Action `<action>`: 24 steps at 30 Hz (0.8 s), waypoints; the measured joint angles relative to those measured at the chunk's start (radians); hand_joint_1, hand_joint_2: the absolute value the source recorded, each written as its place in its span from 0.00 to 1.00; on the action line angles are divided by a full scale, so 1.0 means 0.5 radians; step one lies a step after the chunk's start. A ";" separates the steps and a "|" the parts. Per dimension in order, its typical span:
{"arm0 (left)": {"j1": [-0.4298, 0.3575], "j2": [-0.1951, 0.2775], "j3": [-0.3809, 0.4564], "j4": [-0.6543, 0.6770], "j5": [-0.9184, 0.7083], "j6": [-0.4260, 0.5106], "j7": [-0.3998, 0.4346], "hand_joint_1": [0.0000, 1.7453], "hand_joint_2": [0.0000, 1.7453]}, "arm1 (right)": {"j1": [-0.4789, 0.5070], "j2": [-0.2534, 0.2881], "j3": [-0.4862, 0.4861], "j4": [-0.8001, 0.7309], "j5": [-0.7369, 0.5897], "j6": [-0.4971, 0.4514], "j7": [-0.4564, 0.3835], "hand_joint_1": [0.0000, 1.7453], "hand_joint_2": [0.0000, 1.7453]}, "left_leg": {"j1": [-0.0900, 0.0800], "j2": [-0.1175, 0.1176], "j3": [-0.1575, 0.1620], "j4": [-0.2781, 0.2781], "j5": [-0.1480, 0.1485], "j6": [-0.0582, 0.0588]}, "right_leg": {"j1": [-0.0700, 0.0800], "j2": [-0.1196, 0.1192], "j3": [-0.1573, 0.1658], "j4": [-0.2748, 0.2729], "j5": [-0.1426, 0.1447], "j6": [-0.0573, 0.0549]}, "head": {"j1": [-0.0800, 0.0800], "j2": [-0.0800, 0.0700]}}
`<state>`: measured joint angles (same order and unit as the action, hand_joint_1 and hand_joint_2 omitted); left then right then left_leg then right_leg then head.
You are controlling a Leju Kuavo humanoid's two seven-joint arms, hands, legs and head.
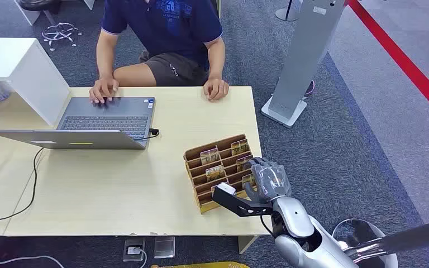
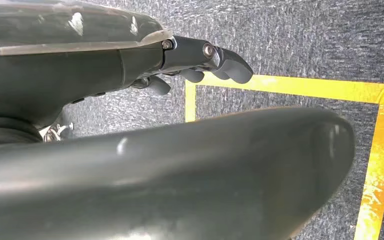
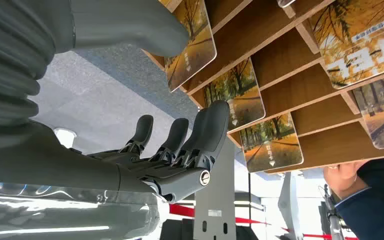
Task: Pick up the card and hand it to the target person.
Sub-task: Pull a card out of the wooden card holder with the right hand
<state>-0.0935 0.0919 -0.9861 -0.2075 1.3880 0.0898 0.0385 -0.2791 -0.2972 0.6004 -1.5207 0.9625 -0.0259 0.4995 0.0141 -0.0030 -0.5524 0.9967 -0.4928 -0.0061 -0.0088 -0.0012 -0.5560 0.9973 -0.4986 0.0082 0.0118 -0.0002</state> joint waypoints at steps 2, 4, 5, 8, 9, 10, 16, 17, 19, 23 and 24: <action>0.000 -0.001 0.000 0.000 0.002 0.002 0.000 0.00 0.00 | 0.000 0.002 0.000 0.004 0.000 0.000 0.000 0.46 1.00 | 0.000 0.000 0.000 0.000 0.000 0.000 | 0.000 0.000 0.000 0.000 0.000 0.000 | 0.000 0.000; 0.000 -0.002 0.000 0.000 0.006 0.005 0.000 0.00 0.00 | 0.000 0.005 0.000 0.012 -0.001 0.000 -0.001 0.46 1.00 | 0.000 0.000 0.000 0.000 0.000 0.000 | 0.000 0.000 0.000 0.000 0.000 0.000 | 0.000 0.000; 0.000 -0.002 0.000 0.000 0.007 0.006 0.001 0.00 0.00 | 0.000 0.006 0.000 0.016 -0.003 0.000 -0.002 0.46 1.00 | 0.000 0.000 0.000 0.000 0.000 0.000 | 0.000 0.000 0.000 0.000 0.000 0.000 | 0.000 0.000; 0.000 -0.004 0.000 0.000 0.010 0.008 0.003 0.00 0.00 | -0.001 0.010 0.000 0.024 -0.007 0.000 -0.002 0.44 1.00 | 0.000 0.000 0.000 0.000 0.000 0.000 | 0.000 0.000 0.000 0.000 0.000 0.000 | 0.001 0.000; 0.000 -0.005 0.000 0.000 0.010 0.009 0.004 0.00 0.00 | -0.001 0.012 0.000 0.027 -0.008 0.000 -0.002 0.44 1.00 | 0.000 0.000 0.000 0.000 0.000 0.000 | 0.000 0.000 0.000 0.000 0.000 0.000 | 0.001 0.000; 0.000 -0.006 0.000 0.000 0.010 0.009 0.004 0.00 0.00 | -0.001 0.015 0.000 0.030 -0.008 0.000 -0.002 0.44 1.00 | 0.000 0.000 0.000 0.000 0.000 0.000 | 0.000 0.000 0.000 0.000 0.000 0.000 | 0.001 0.000; 0.000 -0.008 0.000 0.000 0.011 0.008 0.005 0.00 0.00 | 0.000 0.021 0.000 0.047 -0.010 0.000 -0.001 0.46 1.00 | 0.000 0.000 0.000 0.000 0.000 0.000 | 0.000 0.000 0.000 0.000 0.000 0.000 | 0.001 0.000; 0.000 -0.008 0.000 0.000 0.012 0.008 0.005 0.00 0.00 | 0.000 0.021 0.000 0.049 -0.010 0.000 -0.001 0.47 1.00 | 0.000 0.000 0.000 0.000 0.000 0.000 | 0.000 0.000 0.000 0.000 0.000 0.000 | 0.001 0.000; 0.000 -0.009 0.000 0.000 0.012 0.008 0.005 0.00 0.00 | 0.000 0.022 0.000 0.051 -0.010 0.000 0.000 0.48 1.00 | 0.000 0.000 0.000 0.000 0.000 0.000 | 0.000 0.000 0.000 0.000 0.000 0.000 | 0.001 0.000; 0.000 -0.009 0.000 0.000 0.012 0.008 0.006 0.00 0.00 | 0.000 0.023 0.000 0.053 -0.016 0.000 0.000 0.48 1.00 | 0.000 0.000 0.000 0.000 0.000 0.000 | 0.000 0.000 0.000 0.000 0.000 0.000 | 0.001 0.000; 0.000 -0.009 0.000 0.000 0.012 0.008 0.007 0.00 0.00 | 0.001 0.023 0.000 0.053 -0.020 0.000 0.001 0.48 1.00 | 0.000 0.000 0.000 0.000 0.000 0.000 | 0.000 0.000 0.000 0.000 0.000 0.000 | 0.001 0.000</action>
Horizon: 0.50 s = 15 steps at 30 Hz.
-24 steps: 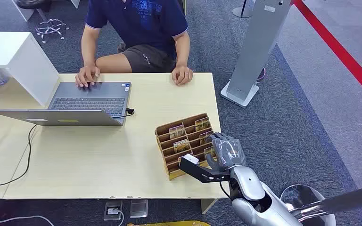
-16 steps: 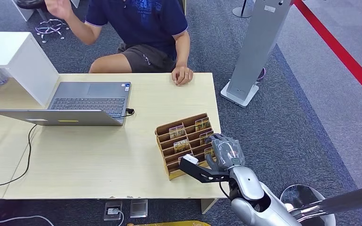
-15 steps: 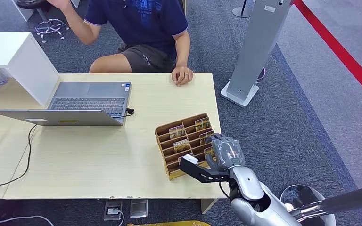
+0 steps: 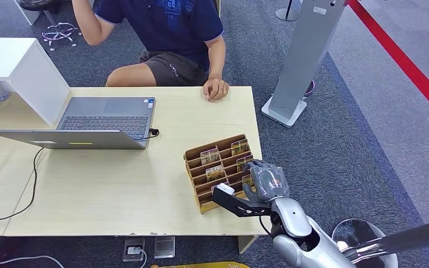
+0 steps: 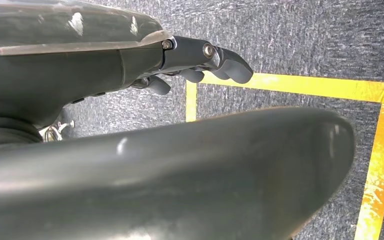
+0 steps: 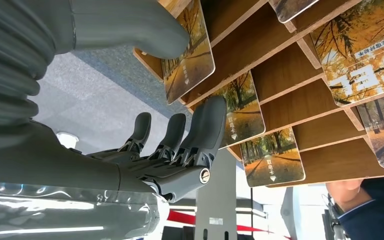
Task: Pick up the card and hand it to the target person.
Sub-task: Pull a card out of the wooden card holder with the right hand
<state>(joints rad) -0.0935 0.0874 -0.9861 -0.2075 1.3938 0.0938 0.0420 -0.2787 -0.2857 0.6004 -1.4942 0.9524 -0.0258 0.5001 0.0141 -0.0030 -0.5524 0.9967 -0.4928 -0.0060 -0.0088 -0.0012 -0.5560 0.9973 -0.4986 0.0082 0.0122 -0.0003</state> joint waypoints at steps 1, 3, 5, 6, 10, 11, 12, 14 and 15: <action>0.000 0.000 0.000 0.000 0.000 0.000 0.001 0.00 0.00 | 0.001 0.000 0.000 0.000 -0.005 0.000 0.002 0.47 1.00 | 0.000 0.000 0.000 0.000 0.000 0.000 | 0.000 0.000 0.000 0.000 0.000 0.000 | 0.000 0.000; 0.000 0.000 0.000 0.000 0.000 0.000 0.004 0.00 0.00 | 0.004 0.000 0.000 0.000 -0.013 0.001 0.006 0.46 1.00 | 0.000 0.000 0.000 0.000 0.000 0.000 | 0.000 0.000 0.000 0.000 0.000 0.000 | 0.000 0.000; 0.000 0.000 0.000 0.000 -0.002 0.000 0.007 0.00 0.00 | 0.009 0.000 0.000 0.000 -0.015 0.001 0.013 0.45 1.00 | 0.000 0.000 0.000 0.000 0.000 0.000 | 0.000 0.000 0.000 0.000 0.000 0.000 | 0.000 0.000; 0.000 0.000 0.000 0.000 -0.003 0.000 0.008 0.00 0.00 | 0.012 0.000 -0.001 0.000 -0.016 0.000 0.018 0.45 1.00 | 0.000 0.000 0.000 0.000 0.000 0.000 | 0.000 0.000 0.000 0.000 0.000 0.000 | 0.000 0.000; 0.000 0.000 0.000 0.000 -0.007 0.000 0.010 0.00 0.00 | 0.037 0.000 -0.005 -0.002 -0.016 0.000 0.030 0.45 1.00 | 0.000 0.000 0.000 0.000 0.000 0.000 | 0.000 0.000 0.000 0.000 0.000 0.000 | 0.000 0.000; 0.000 0.000 0.000 0.000 -0.009 -0.001 0.010 0.00 0.00 | 0.042 0.000 -0.006 -0.002 -0.016 0.000 0.033 0.45 1.00 | 0.000 0.000 0.000 0.000 0.000 0.000 | 0.000 0.000 0.000 0.000 0.000 0.000 | 0.000 0.000; 0.000 0.000 0.000 0.000 -0.011 -0.002 0.010 0.00 0.00 | 0.048 0.000 -0.009 -0.003 -0.016 0.000 0.036 0.45 1.00 | 0.000 0.000 0.000 0.000 0.000 0.000 | 0.000 0.000 0.000 0.000 0.000 0.000 | -0.001 0.000; 0.000 0.000 0.000 0.000 -0.018 -0.003 0.010 0.00 0.00 | 0.060 0.000 -0.017 -0.003 -0.015 0.000 0.039 0.46 1.00 | 0.000 0.000 0.000 0.000 0.000 0.000 | 0.000 0.000 0.000 0.000 0.000 0.000 | 0.000 0.000; 0.000 0.000 -0.001 0.000 -0.022 -0.003 0.010 0.00 0.00 | 0.067 0.000 -0.020 -0.003 -0.014 0.000 0.040 0.46 1.00 | 0.000 0.000 0.000 0.000 0.000 0.000 | 0.000 0.000 0.000 0.000 0.000 0.000 | 0.000 0.000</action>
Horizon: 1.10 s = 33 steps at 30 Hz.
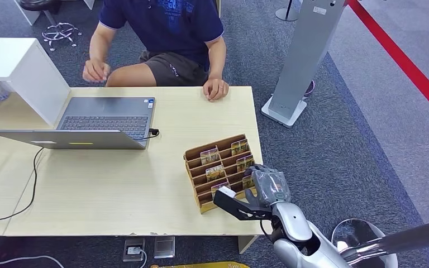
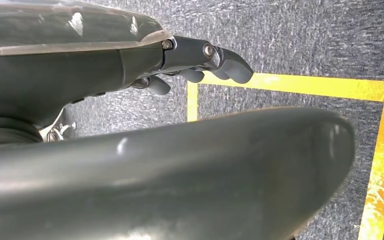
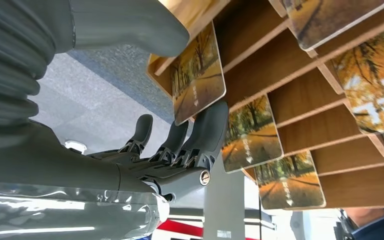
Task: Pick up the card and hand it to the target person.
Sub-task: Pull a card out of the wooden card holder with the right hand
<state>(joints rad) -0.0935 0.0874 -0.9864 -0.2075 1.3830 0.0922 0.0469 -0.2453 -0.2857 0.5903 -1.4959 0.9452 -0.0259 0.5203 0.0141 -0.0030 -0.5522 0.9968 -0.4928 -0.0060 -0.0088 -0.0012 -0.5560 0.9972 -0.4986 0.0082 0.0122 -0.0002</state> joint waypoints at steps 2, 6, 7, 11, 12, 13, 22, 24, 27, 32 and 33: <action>0.000 0.000 0.000 0.000 -0.005 -0.001 0.000 0.00 0.00 | 0.012 0.000 -0.006 -0.001 0.001 0.000 0.001 0.46 1.00 | 0.000 0.000 0.000 0.000 0.000 0.000 | 0.000 0.000 0.000 0.000 0.000 0.000 | 0.000 0.000; 0.000 0.000 -0.002 0.000 -0.009 -0.005 -0.001 0.00 0.00 | 0.039 -0.001 -0.021 -0.008 0.005 0.001 0.007 0.48 1.00 | 0.000 0.000 0.000 0.000 0.000 0.000 | 0.000 0.000 0.000 0.000 0.000 0.000 | 0.000 0.000; 0.000 0.000 -0.002 0.000 -0.011 -0.006 -0.001 0.00 0.00 | 0.045 -0.001 -0.024 -0.010 0.005 0.000 0.009 0.48 1.00 | 0.000 0.000 0.000 0.000 0.000 0.000 | 0.000 0.000 0.000 0.000 0.000 0.000 | 0.000 0.000; 0.000 0.001 -0.003 0.000 -0.016 -0.008 -0.001 0.00 0.00 | 0.058 -0.001 -0.046 -0.012 0.009 0.001 0.011 0.48 1.00 | 0.000 0.000 0.000 0.000 0.000 0.000 | 0.000 0.000 0.000 0.000 0.000 0.000 | 0.000 0.000; 0.000 0.001 -0.004 0.000 -0.016 -0.008 -0.001 0.00 0.00 | 0.060 -0.001 -0.049 -0.013 0.011 0.000 0.011 0.48 1.00 | 0.000 0.000 0.000 0.000 0.000 0.000 | 0.000 0.000 0.000 0.000 0.000 0.000 | 0.000 0.000; 0.000 0.001 -0.004 0.000 -0.017 -0.008 -0.001 0.00 0.00 | 0.062 -0.001 -0.053 -0.014 0.014 -0.001 0.009 0.48 1.00 | 0.000 0.000 0.000 0.000 0.000 0.000 | 0.000 0.000 0.000 0.000 0.000 0.000 | 0.000 0.000; 0.000 0.001 -0.004 0.000 -0.017 -0.011 -0.001 0.00 0.00 | 0.076 -0.001 -0.070 -0.027 0.041 -0.058 -0.025 0.55 1.00 | 0.000 0.000 0.000 0.000 0.000 0.000 | 0.000 0.000 0.000 0.000 0.000 0.000 | 0.000 0.000; 0.000 0.001 -0.004 0.000 -0.018 -0.012 -0.001 0.00 0.00 | 0.078 -0.001 -0.073 -0.032 0.041 -0.070 -0.033 0.63 1.00 | 0.000 0.000 0.000 0.000 0.000 0.000 | 0.000 0.000 0.000 0.000 0.000 0.000 | -0.001 0.000; 0.000 0.001 -0.005 0.000 -0.020 -0.013 -0.001 0.00 0.00 | 0.079 -0.001 -0.081 -0.034 0.041 -0.078 -0.041 0.73 1.00 | 0.000 0.000 0.000 0.000 0.000 0.000 | 0.000 0.000 0.000 0.000 0.000 0.000 | -0.001 0.000; 0.000 0.001 -0.008 0.000 -0.024 -0.014 -0.002 0.00 0.00 | 0.082 -0.001 -0.096 -0.039 0.040 -0.090 -0.044 0.76 1.00 | 0.000 0.000 0.000 0.000 0.000 0.000 | 0.000 0.000 0.000 0.000 0.000 0.000 | 0.000 0.000; 0.000 0.001 -0.008 0.000 -0.025 -0.014 -0.003 0.00 0.00 | 0.082 -0.001 -0.099 -0.039 0.040 -0.093 -0.045 0.77 1.00 | 0.000 0.000 0.000 0.000 0.000 0.000 | 0.000 0.000 0.000 0.000 0.000 0.000 | 0.000 0.000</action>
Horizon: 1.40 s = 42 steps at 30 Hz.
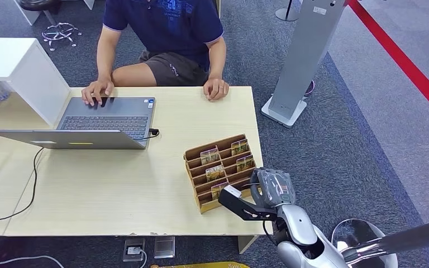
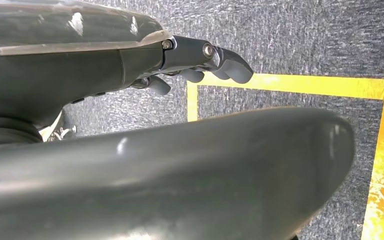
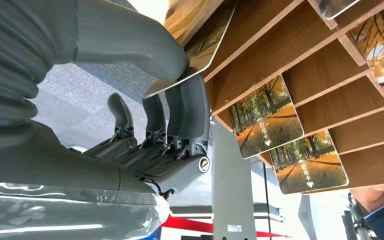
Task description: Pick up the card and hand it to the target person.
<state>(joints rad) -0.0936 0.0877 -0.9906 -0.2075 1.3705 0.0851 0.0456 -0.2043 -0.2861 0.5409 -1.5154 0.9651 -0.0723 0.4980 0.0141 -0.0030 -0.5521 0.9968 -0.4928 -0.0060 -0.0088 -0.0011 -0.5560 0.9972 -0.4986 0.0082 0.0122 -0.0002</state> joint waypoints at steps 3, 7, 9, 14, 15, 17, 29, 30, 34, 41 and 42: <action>0.000 0.000 -0.001 0.000 -0.001 0.000 -0.002 0.00 0.00 | 0.000 0.000 -0.003 -0.003 0.000 -0.003 -0.001 0.79 1.00 | 0.000 0.000 0.000 0.000 0.000 0.000 | 0.000 0.000 0.000 0.000 0.000 0.000 | 0.000 0.000; 0.000 0.000 -0.002 0.000 -0.001 0.000 -0.002 0.00 0.00 | 0.001 0.000 -0.005 -0.006 -0.001 -0.003 -0.001 0.83 1.00 | 0.000 0.000 0.000 0.000 0.000 0.000 | 0.000 0.000 0.000 0.000 0.000 0.000 | 0.000 0.000; 0.000 0.000 -0.002 0.000 -0.001 0.000 -0.002 0.00 0.00 | 0.003 0.000 -0.006 -0.009 -0.002 -0.003 -0.001 0.91 1.00 | 0.000 0.000 0.000 0.000 0.000 0.000 | 0.000 0.000 0.000 0.000 0.000 0.000 | 0.000 0.000; 0.000 0.000 -0.002 0.000 -0.001 0.000 -0.002 0.00 0.00 | 0.005 0.000 -0.008 -0.011 -0.005 -0.003 -0.002 0.98 1.00 | 0.000 0.000 0.000 0.000 0.000 0.000 | 0.000 0.000 0.000 0.000 0.000 0.000 | 0.000 0.000; 0.000 0.000 -0.002 0.000 -0.001 0.000 -0.002 0.00 0.00 | 0.005 0.000 -0.008 -0.011 -0.007 -0.004 -0.003 0.98 1.00 | 0.000 0.000 0.000 0.000 0.000 0.000 | 0.000 0.000 0.000 0.000 0.000 0.000 | 0.000 0.000; 0.000 0.000 -0.003 0.000 -0.003 0.001 -0.002 0.00 0.00 | 0.005 0.000 -0.009 -0.011 -0.011 -0.006 -0.008 0.98 1.00 | 0.000 0.000 0.000 0.000 0.000 0.000 | 0.000 0.000 0.000 0.000 0.000 0.000 | 0.000 0.000; 0.000 0.000 -0.003 0.000 0.014 0.006 -0.010 0.00 0.00 | 0.004 0.000 -0.006 -0.077 0.005 -0.105 -0.115 0.98 1.00 | 0.000 0.000 0.000 0.000 0.000 0.000 | 0.000 0.000 0.000 0.000 0.000 0.000 | 0.000 0.000; 0.000 0.000 -0.003 0.000 0.012 0.006 -0.010 0.00 0.00 | -0.002 -0.001 -0.004 -0.098 0.004 -0.119 -0.135 0.98 1.00 | 0.000 0.000 0.000 0.000 0.000 0.000 | 0.000 0.000 0.000 0.000 0.000 0.000 | 0.000 0.000; 0.000 0.000 -0.004 0.000 0.000 0.006 -0.011 0.00 0.00 | -0.076 0.000 0.007 -0.201 -0.002 -0.175 -0.200 0.98 1.00 | 0.000 0.000 0.000 0.000 0.000 0.000 | 0.000 0.000 0.000 0.001 0.000 0.000 | -0.001 0.000; -0.003 0.000 -0.009 0.000 -0.027 0.003 -0.020 0.00 0.00 | -0.373 0.022 0.067 -0.289 -0.107 -0.181 -0.253 0.98 1.00 | 0.000 0.000 0.000 0.000 0.001 0.000 | 0.000 0.000 0.001 0.002 0.001 0.000 | 0.000 0.000; -0.004 0.000 -0.010 0.000 -0.035 0.002 -0.022 0.00 0.00 | -0.430 0.032 0.085 -0.282 -0.136 -0.182 -0.263 0.98 1.00 | 0.000 0.000 0.000 0.000 0.001 0.000 | 0.000 0.000 0.001 0.002 0.001 0.000 | 0.000 0.000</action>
<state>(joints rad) -0.0954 0.0875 -0.9956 -0.2075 1.3533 0.0859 0.0344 -0.4191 -0.2699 0.5833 -1.6562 0.8972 -0.1631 0.3664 0.0141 -0.0028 -0.5523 0.9967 -0.4923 -0.0061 -0.0088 -0.0010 -0.5556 0.9981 -0.4983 0.0081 0.0123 -0.0004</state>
